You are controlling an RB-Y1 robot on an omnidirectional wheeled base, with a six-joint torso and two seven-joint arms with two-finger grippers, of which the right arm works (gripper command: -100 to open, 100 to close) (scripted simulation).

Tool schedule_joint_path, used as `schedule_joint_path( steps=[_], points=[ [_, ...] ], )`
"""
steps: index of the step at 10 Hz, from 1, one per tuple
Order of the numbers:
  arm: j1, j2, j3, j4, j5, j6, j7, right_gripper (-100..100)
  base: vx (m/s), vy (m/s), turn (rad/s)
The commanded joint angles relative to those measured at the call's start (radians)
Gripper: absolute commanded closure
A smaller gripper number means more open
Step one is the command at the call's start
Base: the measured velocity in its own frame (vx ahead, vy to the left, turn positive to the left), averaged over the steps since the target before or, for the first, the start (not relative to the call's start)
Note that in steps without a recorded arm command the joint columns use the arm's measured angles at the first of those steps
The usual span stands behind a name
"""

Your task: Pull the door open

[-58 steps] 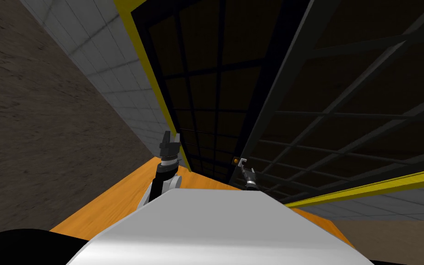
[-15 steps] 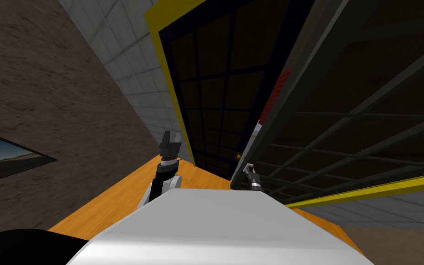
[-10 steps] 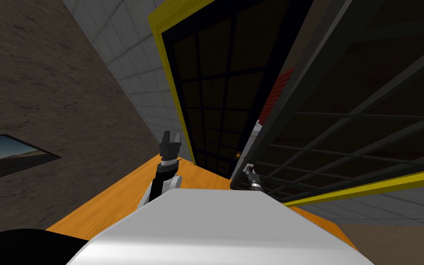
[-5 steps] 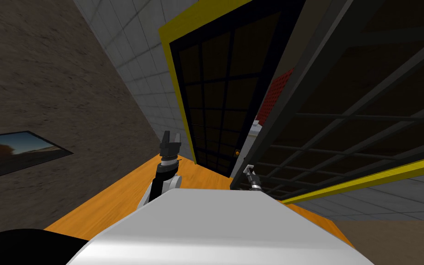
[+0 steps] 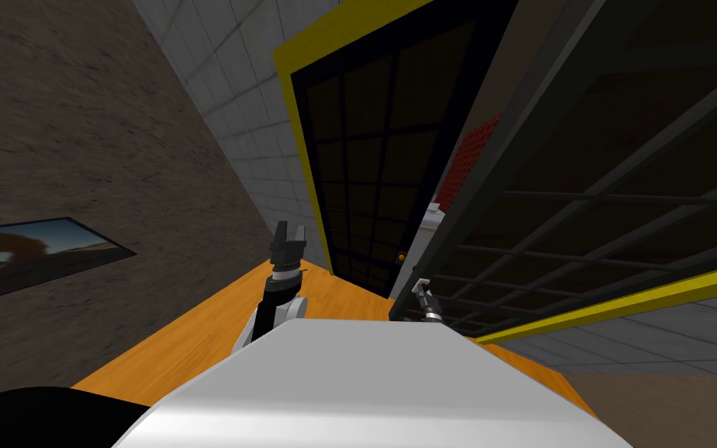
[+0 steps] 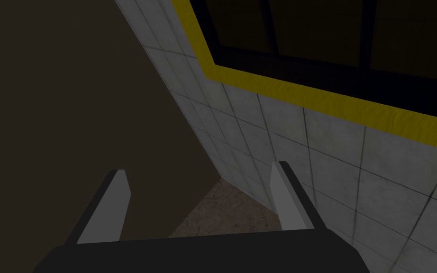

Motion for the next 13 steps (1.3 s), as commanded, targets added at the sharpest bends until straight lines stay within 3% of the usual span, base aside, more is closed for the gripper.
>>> schedule_joint_path(
  steps=[1,13],
  points=[
    [0.006,-0.010,-0.001,-0.001,-0.021,0.003,-0.050,100,-0.068,-0.018,0.041],
    [0.006,-0.031,0.053,0.014,-0.120,0.004,-0.342,100,-0.046,-0.010,0.034]
  ],
)
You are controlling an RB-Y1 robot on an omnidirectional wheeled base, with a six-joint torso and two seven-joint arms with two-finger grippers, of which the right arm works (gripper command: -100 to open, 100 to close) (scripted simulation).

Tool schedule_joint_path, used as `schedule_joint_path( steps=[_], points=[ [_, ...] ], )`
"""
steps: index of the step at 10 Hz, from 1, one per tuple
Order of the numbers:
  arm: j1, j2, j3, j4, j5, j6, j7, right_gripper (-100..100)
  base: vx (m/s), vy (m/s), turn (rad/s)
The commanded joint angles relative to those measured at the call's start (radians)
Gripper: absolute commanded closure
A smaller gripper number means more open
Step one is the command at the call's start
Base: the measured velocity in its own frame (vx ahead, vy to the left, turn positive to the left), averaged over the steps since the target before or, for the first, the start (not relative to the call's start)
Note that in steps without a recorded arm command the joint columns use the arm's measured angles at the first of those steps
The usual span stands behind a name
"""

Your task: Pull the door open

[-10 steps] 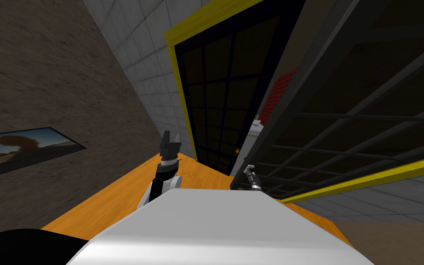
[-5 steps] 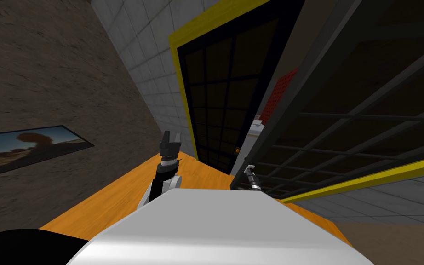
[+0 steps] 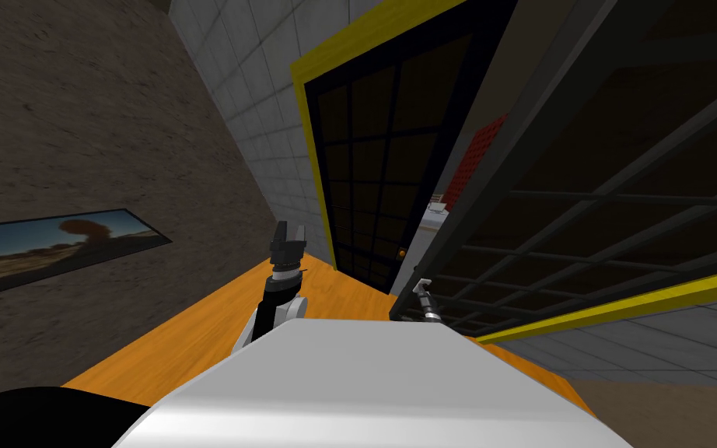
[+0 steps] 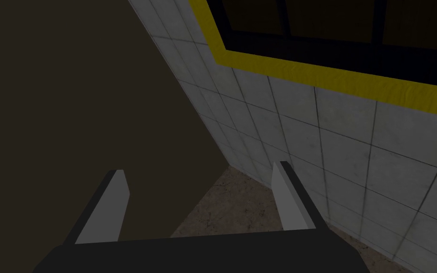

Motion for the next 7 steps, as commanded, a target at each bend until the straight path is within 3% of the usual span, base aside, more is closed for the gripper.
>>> schedule_joint_path(
  steps=[1,5,7],
  points=[
    [0.007,-0.012,-0.010,-0.014,-0.015,0.005,-0.028,100,-0.044,-0.017,0.025],
    [0.005,-0.018,0.008,-0.010,-0.047,0.005,-0.111,100,-0.036,-0.008,0.033],
    [0.003,-0.025,0.027,-0.006,-0.081,0.006,-0.177,100,-0.050,-0.005,0.073]
  ],
)
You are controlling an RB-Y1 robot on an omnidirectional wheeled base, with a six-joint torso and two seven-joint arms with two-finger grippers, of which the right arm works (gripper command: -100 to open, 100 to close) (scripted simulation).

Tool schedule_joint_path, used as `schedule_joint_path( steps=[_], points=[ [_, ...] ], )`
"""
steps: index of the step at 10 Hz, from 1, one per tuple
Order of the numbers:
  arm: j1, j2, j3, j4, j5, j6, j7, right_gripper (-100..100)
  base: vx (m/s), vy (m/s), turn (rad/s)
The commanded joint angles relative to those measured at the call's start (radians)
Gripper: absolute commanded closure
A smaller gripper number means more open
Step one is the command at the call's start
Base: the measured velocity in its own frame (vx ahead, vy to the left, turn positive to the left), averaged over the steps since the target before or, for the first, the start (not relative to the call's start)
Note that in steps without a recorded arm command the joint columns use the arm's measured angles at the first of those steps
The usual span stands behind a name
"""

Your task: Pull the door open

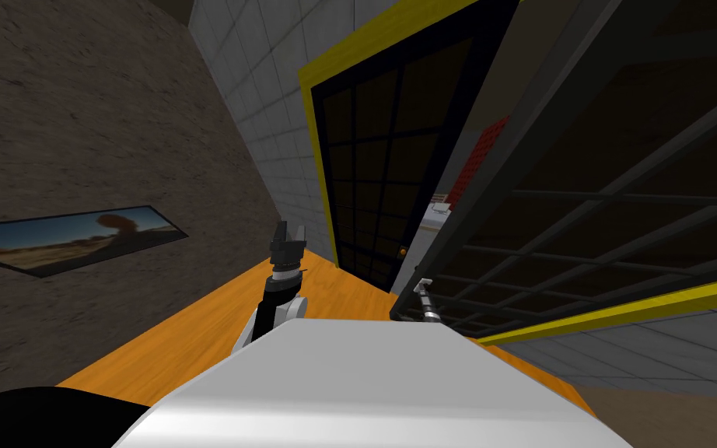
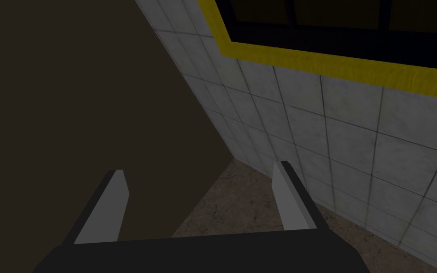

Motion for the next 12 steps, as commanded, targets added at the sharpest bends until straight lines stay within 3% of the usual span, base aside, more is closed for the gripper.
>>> schedule_joint_path(
  steps=[1,2,4,12],
  points=[
    [0.006,-0.014,-0.010,-0.013,-0.018,0.000,-0.041,100,-0.049,-0.005,0.038],
    [0.006,-0.014,-0.010,-0.013,-0.018,0.000,-0.041,100,-0.020,-0.010,-0.023],
    [0.003,-0.021,0.010,-0.009,-0.053,0.001,-0.108,100,-0.041,-0.021,0.073],
    [-0.005,-0.035,0.052,-0.001,-0.126,0.002,-0.285,100,-0.037,-0.011,0.043]
  ],
)
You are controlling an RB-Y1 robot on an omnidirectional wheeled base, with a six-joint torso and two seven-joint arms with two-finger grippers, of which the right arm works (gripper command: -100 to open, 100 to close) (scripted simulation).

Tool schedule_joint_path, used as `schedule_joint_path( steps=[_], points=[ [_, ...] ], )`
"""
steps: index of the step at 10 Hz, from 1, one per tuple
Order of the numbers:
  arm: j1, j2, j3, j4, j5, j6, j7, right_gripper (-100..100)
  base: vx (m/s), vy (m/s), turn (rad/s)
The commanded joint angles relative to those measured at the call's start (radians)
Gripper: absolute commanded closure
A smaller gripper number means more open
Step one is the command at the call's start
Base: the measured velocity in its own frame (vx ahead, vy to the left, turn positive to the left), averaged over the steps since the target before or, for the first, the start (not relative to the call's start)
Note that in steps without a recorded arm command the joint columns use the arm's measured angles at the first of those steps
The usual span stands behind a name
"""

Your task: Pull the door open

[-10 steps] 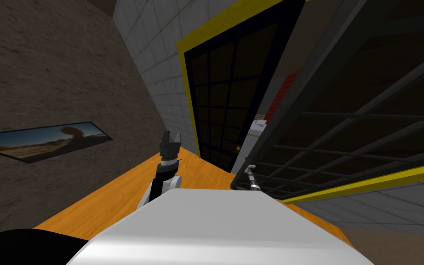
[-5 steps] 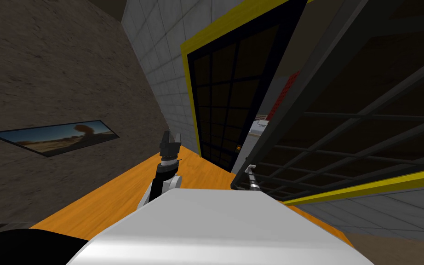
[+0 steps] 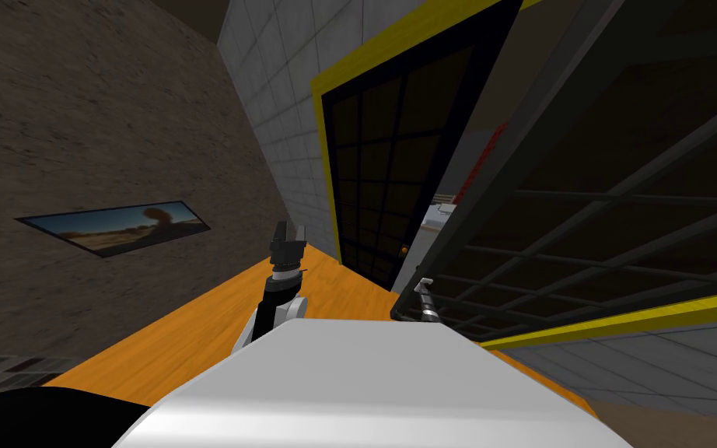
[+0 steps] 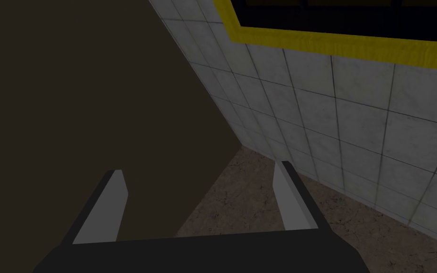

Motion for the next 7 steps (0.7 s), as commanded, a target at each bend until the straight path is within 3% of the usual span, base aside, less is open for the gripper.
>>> schedule_joint_path(
  steps=[1,7],
  points=[
    [0.008,-0.021,-0.012,-0.017,-0.018,0.006,-0.033,100,-0.040,-0.012,0.056],
    [-0.001,-0.035,0.032,-0.009,-0.093,0.006,-0.192,100,-0.041,-0.015,0.055]
  ],
)
